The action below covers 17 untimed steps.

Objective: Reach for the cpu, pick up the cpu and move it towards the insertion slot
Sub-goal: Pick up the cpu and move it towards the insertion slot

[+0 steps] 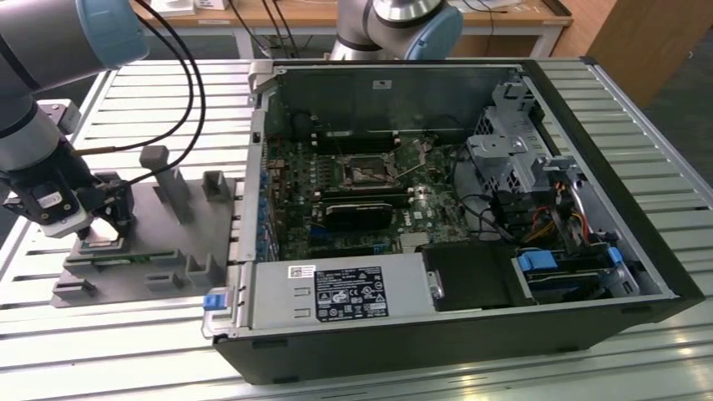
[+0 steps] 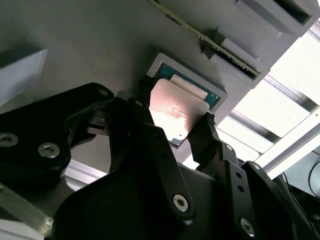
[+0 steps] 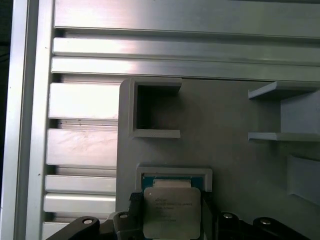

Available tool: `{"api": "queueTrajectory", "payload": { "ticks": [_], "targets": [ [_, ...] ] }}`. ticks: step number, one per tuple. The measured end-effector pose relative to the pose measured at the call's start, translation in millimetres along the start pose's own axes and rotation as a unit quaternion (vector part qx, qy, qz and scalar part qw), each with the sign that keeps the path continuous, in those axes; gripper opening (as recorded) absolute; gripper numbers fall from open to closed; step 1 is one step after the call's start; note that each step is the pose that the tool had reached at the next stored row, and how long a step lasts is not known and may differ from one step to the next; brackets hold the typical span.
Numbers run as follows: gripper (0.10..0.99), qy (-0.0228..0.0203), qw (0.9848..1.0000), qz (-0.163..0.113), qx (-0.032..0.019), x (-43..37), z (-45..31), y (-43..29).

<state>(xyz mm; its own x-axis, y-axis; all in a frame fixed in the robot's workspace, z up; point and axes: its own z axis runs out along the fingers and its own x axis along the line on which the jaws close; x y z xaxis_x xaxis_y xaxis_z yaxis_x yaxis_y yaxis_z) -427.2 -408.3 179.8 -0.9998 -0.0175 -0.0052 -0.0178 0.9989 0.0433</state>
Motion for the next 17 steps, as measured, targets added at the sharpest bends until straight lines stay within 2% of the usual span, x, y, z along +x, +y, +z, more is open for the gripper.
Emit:
{"api": "queueTrajectory", "payload": {
  "ticks": [11,12,17],
  "targets": [
    [0.553,0.0,1.0,0.0,0.0,0.0,0.5,0.0],
    [0.616,0.0,1.0,0.0,0.0,0.0,0.1,0.0],
    [0.616,0.0,1.0,0.0,-0.0007,0.0,-2.5,0.2]
  ]
}}
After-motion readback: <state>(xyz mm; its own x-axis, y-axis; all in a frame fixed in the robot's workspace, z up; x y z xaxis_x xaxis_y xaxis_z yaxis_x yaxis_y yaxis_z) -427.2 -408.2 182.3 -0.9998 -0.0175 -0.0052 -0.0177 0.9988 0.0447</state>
